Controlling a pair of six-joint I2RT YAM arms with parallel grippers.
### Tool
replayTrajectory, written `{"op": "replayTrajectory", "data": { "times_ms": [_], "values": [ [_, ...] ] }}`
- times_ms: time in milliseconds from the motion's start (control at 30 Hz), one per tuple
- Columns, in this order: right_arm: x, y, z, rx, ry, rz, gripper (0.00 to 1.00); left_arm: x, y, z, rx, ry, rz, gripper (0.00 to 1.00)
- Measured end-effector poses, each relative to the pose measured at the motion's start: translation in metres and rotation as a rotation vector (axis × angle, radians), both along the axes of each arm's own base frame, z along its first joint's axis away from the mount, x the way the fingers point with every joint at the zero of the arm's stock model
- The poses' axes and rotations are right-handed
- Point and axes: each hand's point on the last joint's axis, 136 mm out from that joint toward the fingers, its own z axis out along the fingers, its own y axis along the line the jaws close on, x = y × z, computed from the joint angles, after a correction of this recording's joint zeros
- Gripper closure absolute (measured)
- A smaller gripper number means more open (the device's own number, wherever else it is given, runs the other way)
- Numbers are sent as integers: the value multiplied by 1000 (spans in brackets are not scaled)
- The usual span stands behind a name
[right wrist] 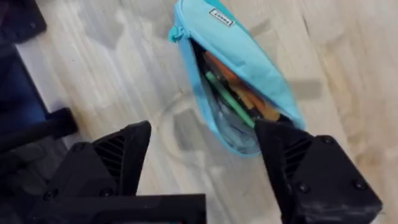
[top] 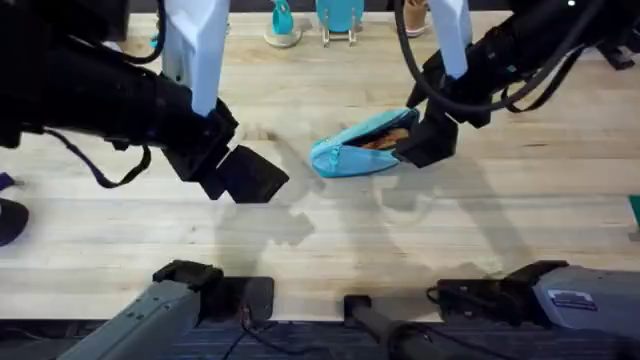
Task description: Unzip the bag, pick up the pens from the table one at a time and place them inside, then zip the bag closed.
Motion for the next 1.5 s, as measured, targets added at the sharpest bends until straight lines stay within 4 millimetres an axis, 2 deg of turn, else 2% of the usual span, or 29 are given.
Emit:
{"op": "replayTrajectory", "data": {
  "times_ms": [133, 267, 500, 733, 800, 1100, 1167, 1300, 1500],
  "values": [
    [-5, -2, -1, -6, 36, -31, 5, 6, 0, 2, 3, -26, 3, 5],
    [-8, -3, 1, -4, 40, -41, 5, 3, 2, 0, 11, -12, 6, 6],
    [-2, -8, 18, -4, -62, -62, 5, -6, 2, 0, 8, 10, 2, 6],
    [-1, -16, 36, -4, -155, -83, 5, -29, -1, 28, -66, -162, -17, 6],
    [-2, -17, 39, -1, -169, -84, 5, -36, -5, 30, -107, -210, -26, 5],
    [-10, -13, 51, 59, -160, -126, 5, -38, -29, -12, -248, -185, -95, 5],
    [-11, -12, 52, 75, -134, -171, 5, -39, -37, -20, -286, -184, -142, 5],
    [-13, -12, 52, 103, -60, -291, 5, -28, -47, -28, -331, -244, -203, 5],
    [-14, -11, 51, 148, 69, -509, 5, -27, -51, -37, -346, -241, -226, 5]
  ]
}}
